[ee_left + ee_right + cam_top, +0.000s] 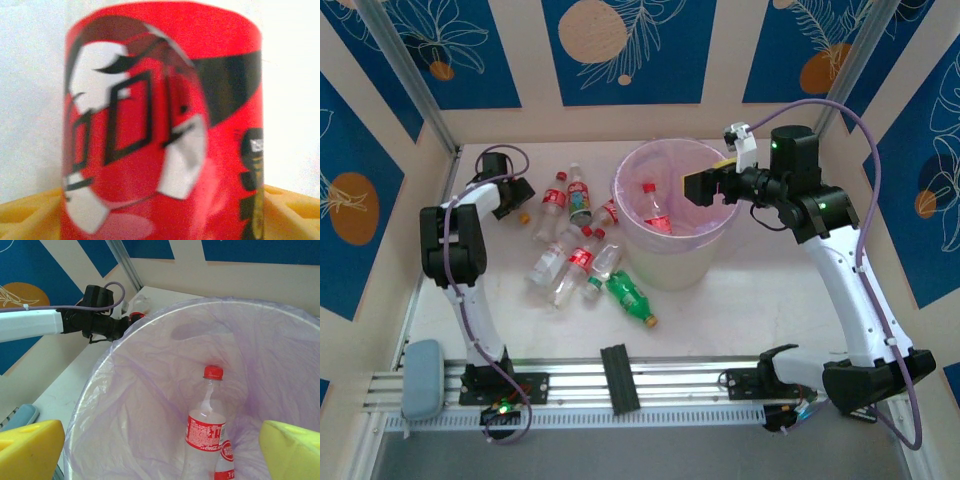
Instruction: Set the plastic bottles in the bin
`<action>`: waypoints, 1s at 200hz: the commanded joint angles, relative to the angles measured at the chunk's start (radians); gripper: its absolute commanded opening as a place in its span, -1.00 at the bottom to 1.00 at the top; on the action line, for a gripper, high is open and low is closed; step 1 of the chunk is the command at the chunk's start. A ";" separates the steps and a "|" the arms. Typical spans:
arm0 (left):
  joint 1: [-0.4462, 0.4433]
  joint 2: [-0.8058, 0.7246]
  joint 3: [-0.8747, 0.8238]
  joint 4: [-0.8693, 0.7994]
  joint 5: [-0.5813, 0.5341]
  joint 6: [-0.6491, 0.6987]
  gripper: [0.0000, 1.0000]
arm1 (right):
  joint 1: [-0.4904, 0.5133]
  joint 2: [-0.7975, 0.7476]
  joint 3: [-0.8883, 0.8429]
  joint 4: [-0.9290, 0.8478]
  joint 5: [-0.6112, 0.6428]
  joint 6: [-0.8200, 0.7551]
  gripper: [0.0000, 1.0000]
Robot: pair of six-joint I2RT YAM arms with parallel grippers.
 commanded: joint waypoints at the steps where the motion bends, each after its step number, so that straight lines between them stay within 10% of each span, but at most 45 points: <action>1: 0.014 0.005 0.022 -0.024 -0.007 0.023 0.47 | -0.004 -0.024 -0.011 -0.018 0.007 -0.017 1.00; 98: -0.012 -0.341 -0.118 0.072 0.124 0.050 0.33 | 0.023 0.022 0.093 -0.061 0.046 0.067 0.99; 200: -0.366 -0.857 -0.339 0.225 0.202 0.110 -0.31 | 0.180 0.274 0.390 0.030 -0.047 0.177 0.98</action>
